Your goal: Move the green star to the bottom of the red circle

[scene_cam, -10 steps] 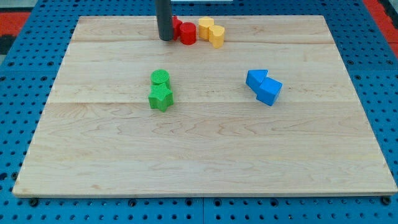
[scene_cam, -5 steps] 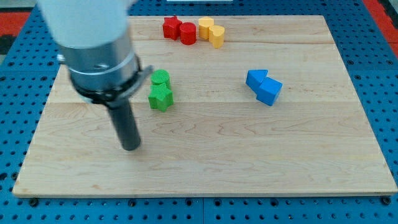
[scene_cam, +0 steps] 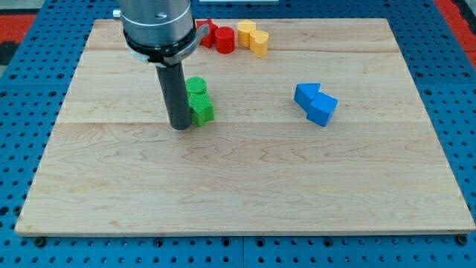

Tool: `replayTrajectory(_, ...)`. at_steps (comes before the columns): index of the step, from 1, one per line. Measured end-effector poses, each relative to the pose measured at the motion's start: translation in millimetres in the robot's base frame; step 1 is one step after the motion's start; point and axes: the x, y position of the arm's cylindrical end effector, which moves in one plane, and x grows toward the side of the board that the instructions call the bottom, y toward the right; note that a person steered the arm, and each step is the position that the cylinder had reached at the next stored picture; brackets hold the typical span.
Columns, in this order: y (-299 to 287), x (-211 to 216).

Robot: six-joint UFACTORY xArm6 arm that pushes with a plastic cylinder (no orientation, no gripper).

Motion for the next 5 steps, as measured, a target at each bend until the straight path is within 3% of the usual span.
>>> replayTrajectory(1,13,0)
replayTrajectory(3,76,-48)
replayTrajectory(4,81,-84)
replayTrajectory(5,81,-86)
